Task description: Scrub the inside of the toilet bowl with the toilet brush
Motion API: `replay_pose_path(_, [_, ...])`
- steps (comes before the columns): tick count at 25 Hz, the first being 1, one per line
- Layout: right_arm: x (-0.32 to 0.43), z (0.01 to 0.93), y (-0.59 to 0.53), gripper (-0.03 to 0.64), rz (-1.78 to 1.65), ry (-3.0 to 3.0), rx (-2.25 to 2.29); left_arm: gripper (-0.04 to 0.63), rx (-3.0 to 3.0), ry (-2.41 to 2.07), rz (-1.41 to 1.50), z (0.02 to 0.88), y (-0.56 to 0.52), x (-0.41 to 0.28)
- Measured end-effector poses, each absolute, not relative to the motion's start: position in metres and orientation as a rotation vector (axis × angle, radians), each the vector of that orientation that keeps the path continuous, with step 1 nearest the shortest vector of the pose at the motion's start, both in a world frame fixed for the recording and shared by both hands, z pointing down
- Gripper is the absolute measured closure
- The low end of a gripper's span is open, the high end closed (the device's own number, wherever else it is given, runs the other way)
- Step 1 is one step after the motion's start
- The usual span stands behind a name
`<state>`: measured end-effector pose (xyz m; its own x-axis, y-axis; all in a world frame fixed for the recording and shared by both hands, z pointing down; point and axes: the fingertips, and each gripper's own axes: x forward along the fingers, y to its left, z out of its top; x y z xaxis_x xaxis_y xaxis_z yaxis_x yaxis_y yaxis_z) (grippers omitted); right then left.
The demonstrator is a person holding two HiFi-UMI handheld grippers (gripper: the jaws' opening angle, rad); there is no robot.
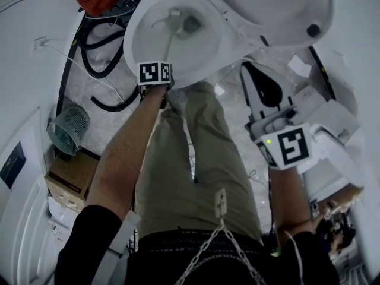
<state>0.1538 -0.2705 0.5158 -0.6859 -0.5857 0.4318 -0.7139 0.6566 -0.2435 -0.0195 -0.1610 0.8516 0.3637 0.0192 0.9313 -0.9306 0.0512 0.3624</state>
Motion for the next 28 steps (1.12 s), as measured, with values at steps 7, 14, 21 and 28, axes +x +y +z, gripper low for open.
replay_pose_path(7, [0.167,0.519,-0.265,0.614,0.592,-2.544,1.079,0.595,1.362,-0.899,0.985,0.857,-0.175,-0.010])
replay_pose_path(14, [0.175,0.522,-0.257,0.614,0.612,-2.512,1.099,0.595,1.417,-0.852,1.079,0.859,-0.176,-0.004])
replay_pose_path(21, [0.166,0.515,-0.250,0.614,0.559,-2.557,1.102,0.595,1.474,-0.802,1.126,0.855,-0.168,0.006])
replay_pose_path(28, [0.155,0.511,-0.238,0.614,0.542,-2.560,1.084,0.595,1.535,-0.707,1.199,0.851,-0.149,0.012])
